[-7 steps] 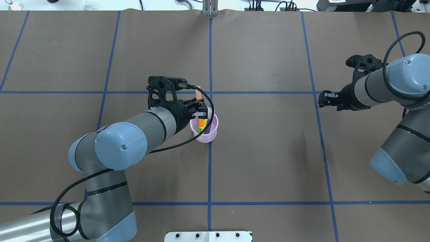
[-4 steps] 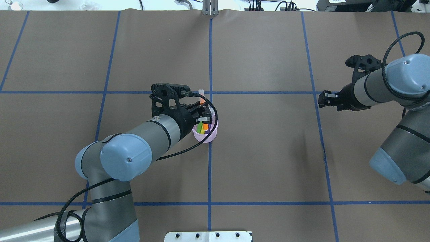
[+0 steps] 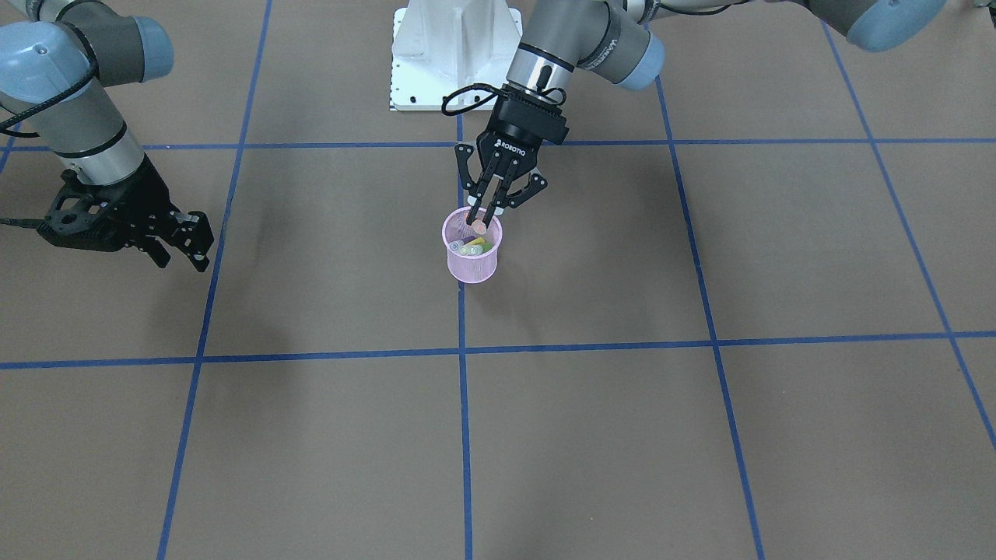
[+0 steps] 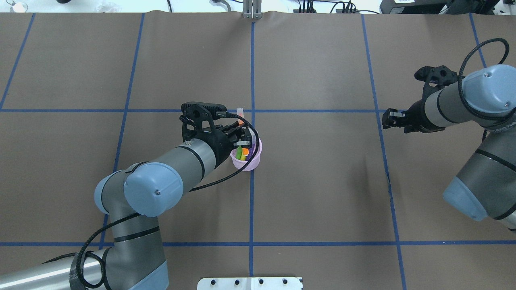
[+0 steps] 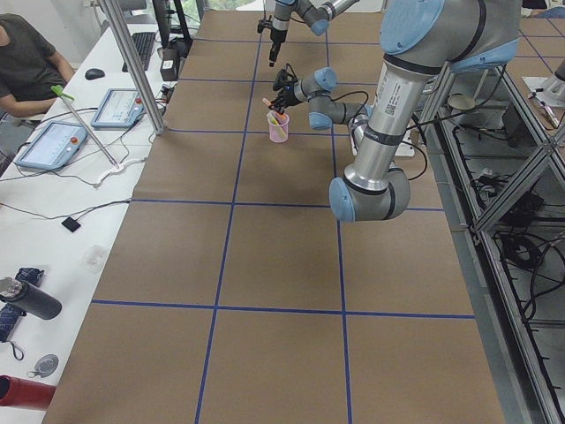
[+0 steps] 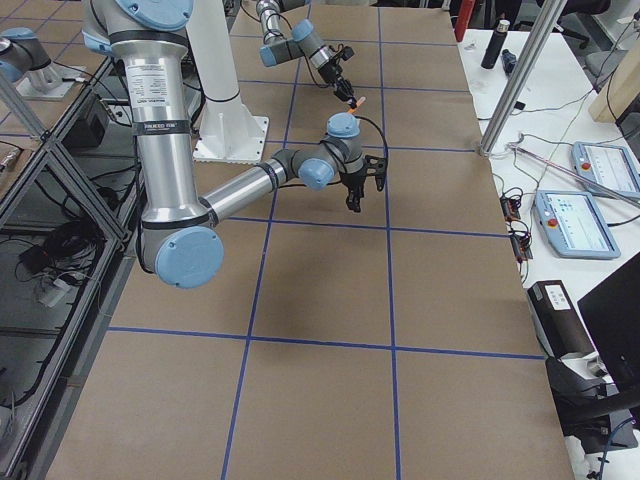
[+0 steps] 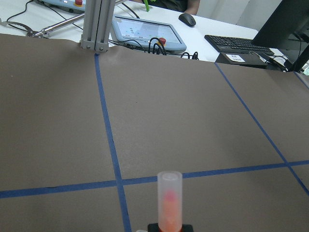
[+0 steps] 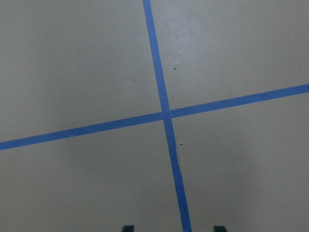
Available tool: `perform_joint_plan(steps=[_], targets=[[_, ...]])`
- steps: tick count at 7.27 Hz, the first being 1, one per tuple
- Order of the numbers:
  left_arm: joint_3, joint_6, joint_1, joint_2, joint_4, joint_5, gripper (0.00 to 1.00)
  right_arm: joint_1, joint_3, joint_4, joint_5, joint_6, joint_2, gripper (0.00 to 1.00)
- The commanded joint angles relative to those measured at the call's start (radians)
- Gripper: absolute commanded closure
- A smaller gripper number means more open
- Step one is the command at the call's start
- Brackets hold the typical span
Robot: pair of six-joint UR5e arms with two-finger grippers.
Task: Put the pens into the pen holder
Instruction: 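Carry the orange marker over the pink cup with the left gripper, then open the left gripper to drop the orange marker into the cup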
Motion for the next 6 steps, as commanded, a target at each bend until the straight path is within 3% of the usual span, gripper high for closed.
perform_joint_plan(steps=[1,2,3,6], targets=[[-0.001,0.006,0.000,-0.001,-0.025,-0.009,0.31,0.000,-0.003,0.000,0.000,-0.002,0.000,0.37],[0.000,0.003,-0.001,0.002,-0.026,-0.010,0.11,0.000,-0.006,0.000,0.002,0.000,0.000,0.37],[-0.020,-0.005,-0.008,0.021,-0.032,-0.014,0.01,0.000,-0.006,0.000,0.000,0.000,0.002,0.37],[-0.084,-0.022,-0.009,0.102,-0.040,-0.014,0.01,0.008,-0.003,0.000,0.002,0.000,0.002,0.37]])
